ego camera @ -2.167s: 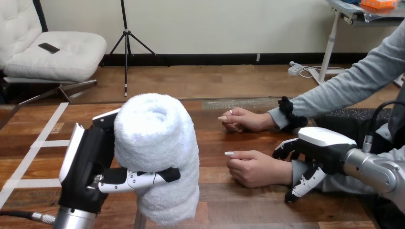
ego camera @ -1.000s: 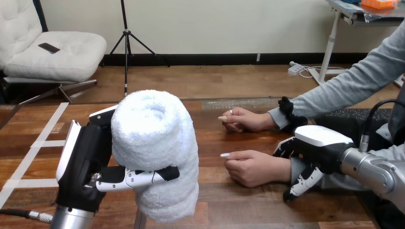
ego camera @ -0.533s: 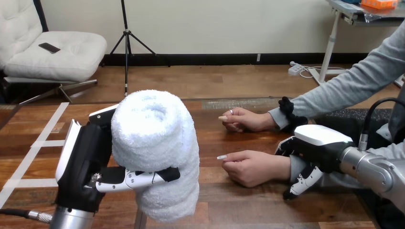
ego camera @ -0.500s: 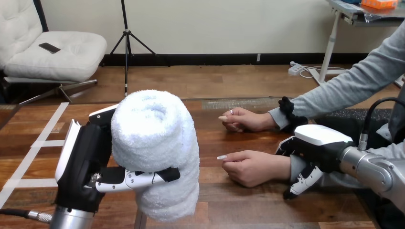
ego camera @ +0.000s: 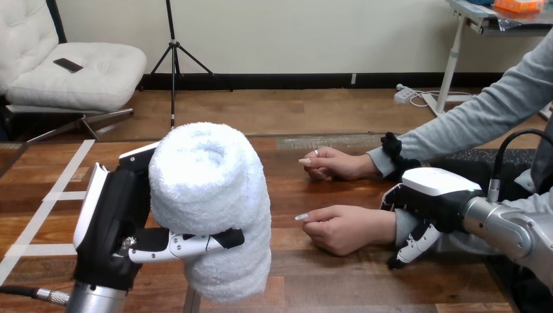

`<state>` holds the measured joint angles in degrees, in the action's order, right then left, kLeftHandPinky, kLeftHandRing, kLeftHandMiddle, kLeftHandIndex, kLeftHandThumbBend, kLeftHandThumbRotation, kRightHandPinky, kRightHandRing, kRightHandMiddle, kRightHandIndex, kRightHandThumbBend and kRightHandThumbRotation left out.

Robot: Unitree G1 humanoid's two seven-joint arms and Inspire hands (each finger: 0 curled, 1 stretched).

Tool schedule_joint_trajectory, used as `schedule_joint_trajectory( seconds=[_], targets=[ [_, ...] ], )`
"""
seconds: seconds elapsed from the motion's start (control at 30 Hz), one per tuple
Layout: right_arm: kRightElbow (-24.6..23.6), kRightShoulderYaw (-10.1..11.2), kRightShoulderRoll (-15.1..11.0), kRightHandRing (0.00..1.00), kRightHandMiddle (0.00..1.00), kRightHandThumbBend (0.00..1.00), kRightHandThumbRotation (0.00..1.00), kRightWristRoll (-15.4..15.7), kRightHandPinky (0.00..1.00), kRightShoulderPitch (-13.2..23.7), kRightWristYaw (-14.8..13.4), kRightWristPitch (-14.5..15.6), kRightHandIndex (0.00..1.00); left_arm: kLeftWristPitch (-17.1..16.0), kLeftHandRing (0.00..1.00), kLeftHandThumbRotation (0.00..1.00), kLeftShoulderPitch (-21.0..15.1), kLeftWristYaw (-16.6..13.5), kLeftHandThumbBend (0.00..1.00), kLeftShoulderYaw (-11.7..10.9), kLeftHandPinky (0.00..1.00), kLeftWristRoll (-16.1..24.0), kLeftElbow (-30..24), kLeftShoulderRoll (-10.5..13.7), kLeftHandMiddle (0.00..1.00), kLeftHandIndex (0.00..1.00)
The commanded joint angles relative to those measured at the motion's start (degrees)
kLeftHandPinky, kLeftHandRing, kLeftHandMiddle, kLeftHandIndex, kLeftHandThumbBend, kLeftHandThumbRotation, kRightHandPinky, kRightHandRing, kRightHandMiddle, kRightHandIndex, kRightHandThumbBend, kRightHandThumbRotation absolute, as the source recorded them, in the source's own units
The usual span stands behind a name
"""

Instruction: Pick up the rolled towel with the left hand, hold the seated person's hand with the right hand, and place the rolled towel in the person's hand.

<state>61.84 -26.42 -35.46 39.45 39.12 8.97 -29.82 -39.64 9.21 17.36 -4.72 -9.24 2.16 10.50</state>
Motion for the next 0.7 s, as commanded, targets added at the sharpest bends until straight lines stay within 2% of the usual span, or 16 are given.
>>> schedule_joint_trajectory(
  seconds=[0.0,0.2,0.67],
  targets=[
    [0.9,0.0,1.0,0.55,0.6,0.89,0.26,-0.1,0.5,4.3,0.9,1.9,0.62,-1.8,0.26,0.0,-1.6,-0.2,0.62,-1.0,0.2,-1.4,-2.6,0.2,0.33,0.35],
    [1.2,0.3,1.3,0.52,0.58,0.89,0.25,-0.8,0.48,4.3,1.1,2.6,0.6,-2.0,0.26,0.0,-1.4,-0.5,0.63,-1.2,0.21,-1.0,-2.8,0.0,0.33,0.35],
    [1.3,0.8,1.1,0.42,0.48,0.88,0.18,-1.8,0.37,3.7,-0.4,1.0,0.5,-1.6,0.26,0.0,-1.3,-0.4,0.63,-1.3,0.2,-1.2,-3.1,0.0,0.33,0.35]
  ],
)
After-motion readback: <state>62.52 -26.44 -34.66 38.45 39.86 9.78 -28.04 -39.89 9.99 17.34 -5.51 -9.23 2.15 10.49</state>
